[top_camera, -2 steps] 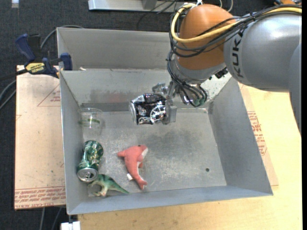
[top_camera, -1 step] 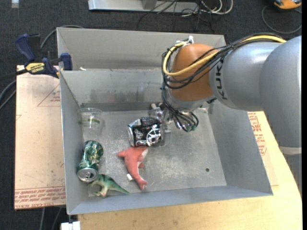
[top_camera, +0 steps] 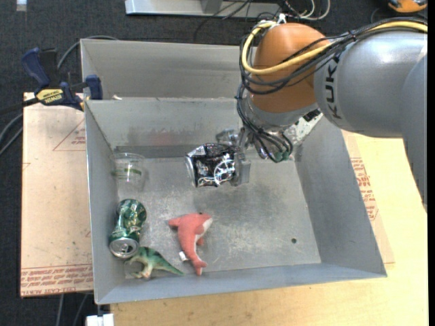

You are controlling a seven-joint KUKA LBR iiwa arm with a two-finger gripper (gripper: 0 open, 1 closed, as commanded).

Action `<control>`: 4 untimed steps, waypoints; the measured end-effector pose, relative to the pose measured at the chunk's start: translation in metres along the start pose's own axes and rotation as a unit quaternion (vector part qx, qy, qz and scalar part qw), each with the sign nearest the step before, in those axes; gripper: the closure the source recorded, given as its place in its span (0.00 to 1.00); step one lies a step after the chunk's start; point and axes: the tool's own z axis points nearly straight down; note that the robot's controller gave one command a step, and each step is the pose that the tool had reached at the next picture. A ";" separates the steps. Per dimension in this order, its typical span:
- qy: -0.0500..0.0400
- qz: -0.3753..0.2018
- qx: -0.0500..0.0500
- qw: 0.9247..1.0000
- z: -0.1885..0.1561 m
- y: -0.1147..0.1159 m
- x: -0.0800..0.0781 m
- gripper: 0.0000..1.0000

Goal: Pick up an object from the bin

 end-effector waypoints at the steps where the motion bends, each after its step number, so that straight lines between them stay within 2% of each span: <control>1: -0.004 -0.020 0.000 1.000 0.068 0.017 -0.017 1.00; 2: -0.001 -0.019 0.000 1.000 0.000 0.022 -0.016 1.00; 3: -0.011 -0.021 0.001 1.000 -0.122 0.008 -0.022 1.00; 4: -0.003 -0.008 -0.001 1.000 -0.130 0.009 -0.024 1.00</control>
Offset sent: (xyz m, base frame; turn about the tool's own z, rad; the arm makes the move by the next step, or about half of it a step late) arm 0.0108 0.0257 0.0691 -0.0306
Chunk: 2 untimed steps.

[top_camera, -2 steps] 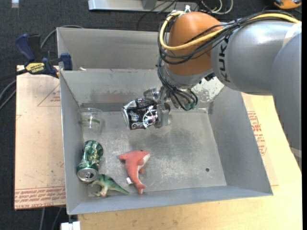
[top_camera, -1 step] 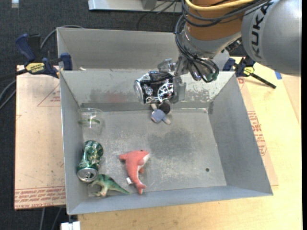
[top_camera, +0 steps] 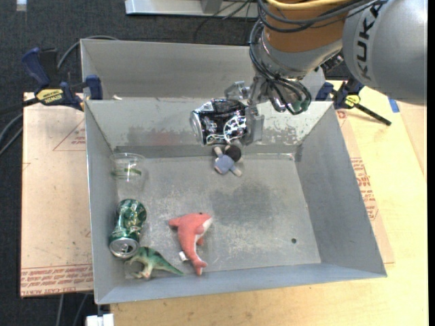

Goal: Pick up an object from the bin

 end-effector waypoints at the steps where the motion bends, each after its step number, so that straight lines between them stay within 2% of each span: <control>1: -0.009 -0.010 0.001 1.000 0.010 -0.003 0.008 1.00; 2: -0.009 -0.010 0.001 1.000 0.011 -0.003 0.007 1.00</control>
Offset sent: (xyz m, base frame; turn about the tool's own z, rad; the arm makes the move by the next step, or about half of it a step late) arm -0.0034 -0.0096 -0.0253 -0.0186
